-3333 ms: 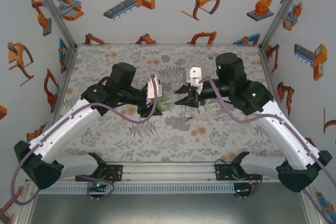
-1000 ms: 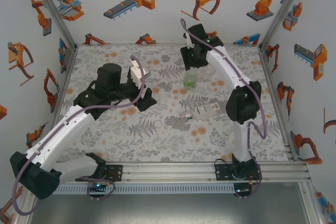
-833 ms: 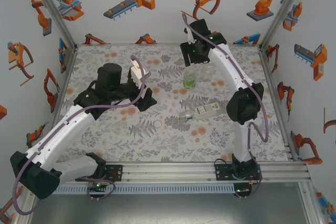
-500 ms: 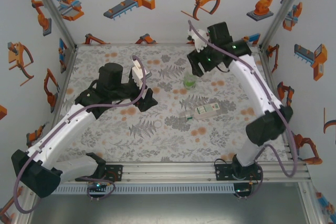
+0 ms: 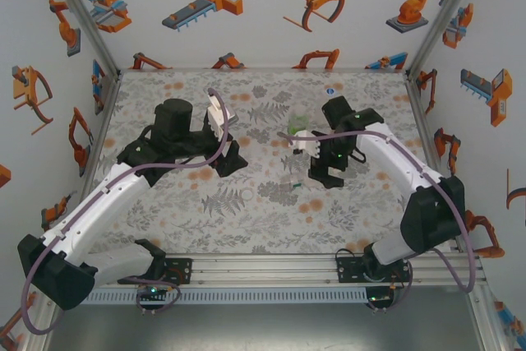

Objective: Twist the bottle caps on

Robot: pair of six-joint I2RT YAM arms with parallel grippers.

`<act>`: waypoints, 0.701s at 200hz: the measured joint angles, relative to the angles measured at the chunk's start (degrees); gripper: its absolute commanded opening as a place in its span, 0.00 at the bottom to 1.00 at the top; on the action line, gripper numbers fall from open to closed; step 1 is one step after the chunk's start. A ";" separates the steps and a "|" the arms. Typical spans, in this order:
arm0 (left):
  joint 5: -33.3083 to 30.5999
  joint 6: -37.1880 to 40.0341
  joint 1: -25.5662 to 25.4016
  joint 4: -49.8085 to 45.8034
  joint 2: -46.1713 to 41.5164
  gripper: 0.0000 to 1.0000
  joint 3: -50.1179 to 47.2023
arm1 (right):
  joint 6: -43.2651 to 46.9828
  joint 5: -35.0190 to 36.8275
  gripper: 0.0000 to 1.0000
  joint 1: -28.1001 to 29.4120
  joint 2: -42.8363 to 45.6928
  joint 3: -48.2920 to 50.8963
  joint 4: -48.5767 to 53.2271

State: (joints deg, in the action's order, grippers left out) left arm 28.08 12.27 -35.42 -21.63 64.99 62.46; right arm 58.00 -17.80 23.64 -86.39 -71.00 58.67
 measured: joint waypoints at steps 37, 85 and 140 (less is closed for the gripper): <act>0.50 0.00 0.00 0.26 -0.15 0.82 -0.61 | 5.14 2.71 0.99 0.81 -2.91 1.64 -4.22; 1.33 -0.15 0.00 0.33 -0.15 0.82 -1.09 | 9.60 1.79 0.89 2.10 -11.04 0.70 -7.15; 1.60 -1.11 0.00 0.66 -0.15 0.81 -1.18 | 9.79 -1.46 0.63 3.87 -18.18 0.26 -10.14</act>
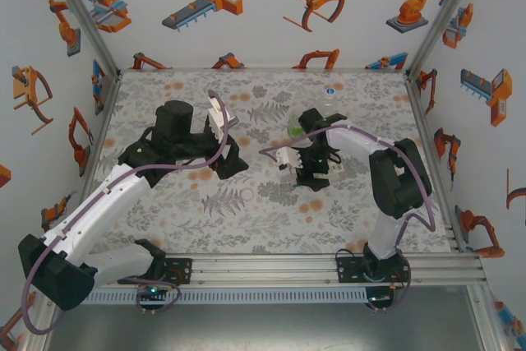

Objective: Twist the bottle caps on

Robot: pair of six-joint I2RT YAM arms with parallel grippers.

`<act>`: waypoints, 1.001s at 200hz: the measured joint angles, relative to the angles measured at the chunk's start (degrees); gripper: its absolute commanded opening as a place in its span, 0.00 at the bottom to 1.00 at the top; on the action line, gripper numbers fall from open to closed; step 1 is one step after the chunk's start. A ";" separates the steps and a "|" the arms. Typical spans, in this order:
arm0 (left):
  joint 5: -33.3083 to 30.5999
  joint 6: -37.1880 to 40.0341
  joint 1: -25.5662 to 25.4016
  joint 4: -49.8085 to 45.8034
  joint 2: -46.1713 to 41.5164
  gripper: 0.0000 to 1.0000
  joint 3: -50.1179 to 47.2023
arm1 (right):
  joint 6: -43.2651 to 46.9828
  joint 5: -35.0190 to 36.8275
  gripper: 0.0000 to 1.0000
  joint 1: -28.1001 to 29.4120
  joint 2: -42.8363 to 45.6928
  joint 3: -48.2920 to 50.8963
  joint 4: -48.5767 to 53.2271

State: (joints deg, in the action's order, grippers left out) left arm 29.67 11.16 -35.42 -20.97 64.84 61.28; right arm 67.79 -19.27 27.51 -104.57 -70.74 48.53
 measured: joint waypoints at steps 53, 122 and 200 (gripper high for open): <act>0.00 -1.86 0.00 2.14 -1.64 0.81 -2.64 | -3.56 -1.75 0.43 0.13 0.83 1.51 -3.39; 0.35 -7.74 0.00 13.92 -8.04 0.82 -8.85 | -18.73 -10.71 0.31 0.13 17.53 3.17 -5.22; 3.78 -15.26 0.00 37.51 -13.88 0.94 -17.05 | -62.66 -27.58 0.23 0.11 37.92 11.78 -42.75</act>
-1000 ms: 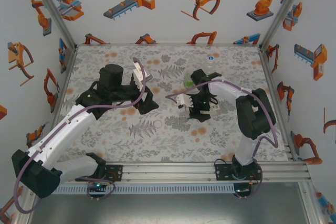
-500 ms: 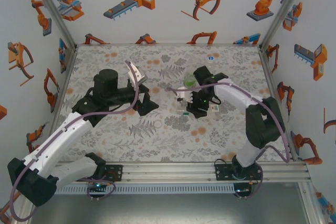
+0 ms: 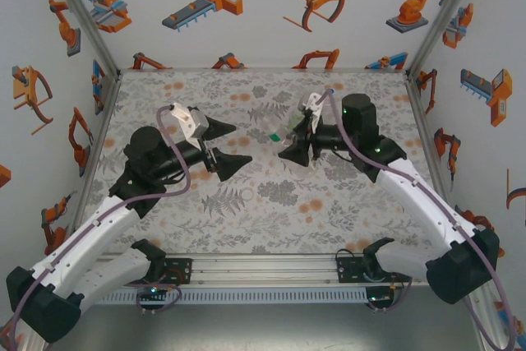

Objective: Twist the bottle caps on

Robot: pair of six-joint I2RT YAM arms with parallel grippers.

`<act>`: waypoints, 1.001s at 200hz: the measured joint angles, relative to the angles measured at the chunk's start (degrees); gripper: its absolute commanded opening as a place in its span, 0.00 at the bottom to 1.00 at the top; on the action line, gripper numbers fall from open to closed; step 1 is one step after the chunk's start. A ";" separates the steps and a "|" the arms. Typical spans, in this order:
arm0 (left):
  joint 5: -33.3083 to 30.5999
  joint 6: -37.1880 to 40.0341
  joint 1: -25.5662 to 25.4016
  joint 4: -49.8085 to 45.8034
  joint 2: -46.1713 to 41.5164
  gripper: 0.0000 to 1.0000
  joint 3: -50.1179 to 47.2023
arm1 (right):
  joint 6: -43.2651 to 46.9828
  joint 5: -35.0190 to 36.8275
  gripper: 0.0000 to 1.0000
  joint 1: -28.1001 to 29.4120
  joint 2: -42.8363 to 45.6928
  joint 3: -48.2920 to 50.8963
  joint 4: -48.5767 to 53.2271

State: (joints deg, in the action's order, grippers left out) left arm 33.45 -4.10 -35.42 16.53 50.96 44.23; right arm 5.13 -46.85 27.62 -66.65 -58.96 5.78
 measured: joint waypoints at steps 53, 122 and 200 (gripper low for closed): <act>5.77 -4.31 -0.59 11.13 4.52 0.95 0.48 | -33.62 -2.45 0.22 1.84 -2.73 2.80 -38.36; 10.10 -10.38 -3.69 17.68 15.96 0.86 6.86 | -52.65 0.76 0.19 6.38 -8.57 4.33 -69.61; 14.82 -15.65 -4.42 21.73 20.28 0.51 9.40 | -52.22 5.95 0.26 7.17 -8.26 7.87 -73.29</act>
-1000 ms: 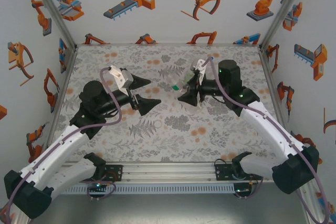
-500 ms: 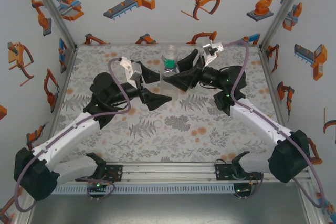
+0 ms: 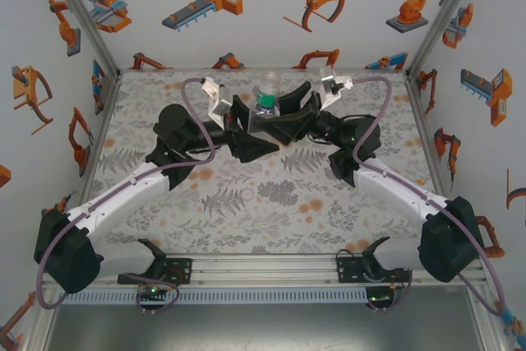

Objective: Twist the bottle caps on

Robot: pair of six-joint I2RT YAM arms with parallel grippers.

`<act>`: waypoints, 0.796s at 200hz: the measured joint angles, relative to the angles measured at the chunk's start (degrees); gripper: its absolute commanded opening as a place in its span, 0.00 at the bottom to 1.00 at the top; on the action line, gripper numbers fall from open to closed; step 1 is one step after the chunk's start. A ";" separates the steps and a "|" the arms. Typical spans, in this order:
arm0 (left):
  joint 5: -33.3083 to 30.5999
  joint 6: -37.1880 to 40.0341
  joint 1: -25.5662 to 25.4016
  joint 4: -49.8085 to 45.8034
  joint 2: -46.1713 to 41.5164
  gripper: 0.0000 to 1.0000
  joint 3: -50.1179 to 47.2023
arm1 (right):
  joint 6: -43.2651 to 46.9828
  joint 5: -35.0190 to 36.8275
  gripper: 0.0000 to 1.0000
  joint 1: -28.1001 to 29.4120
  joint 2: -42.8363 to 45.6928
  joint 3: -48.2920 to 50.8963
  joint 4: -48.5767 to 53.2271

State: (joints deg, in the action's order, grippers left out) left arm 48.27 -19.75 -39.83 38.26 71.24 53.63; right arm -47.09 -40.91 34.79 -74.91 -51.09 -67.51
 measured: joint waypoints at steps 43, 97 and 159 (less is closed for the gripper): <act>0.50 1.60 0.37 -4.50 -0.81 0.34 0.68 | 4.15 0.55 0.80 0.42 4.13 0.48 8.46; -1.27 4.02 8.48 -12.04 -7.80 0.26 -1.29 | 14.36 4.90 0.80 1.27 12.44 -1.53 34.93; -3.30 5.11 23.02 -20.55 -18.14 0.10 -4.57 | 19.15 23.69 0.62 9.14 10.36 -9.05 70.88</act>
State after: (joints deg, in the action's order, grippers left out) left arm 44.97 -14.63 -16.82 17.72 53.10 49.06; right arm -27.94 -17.21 43.92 -64.55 -60.14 3.38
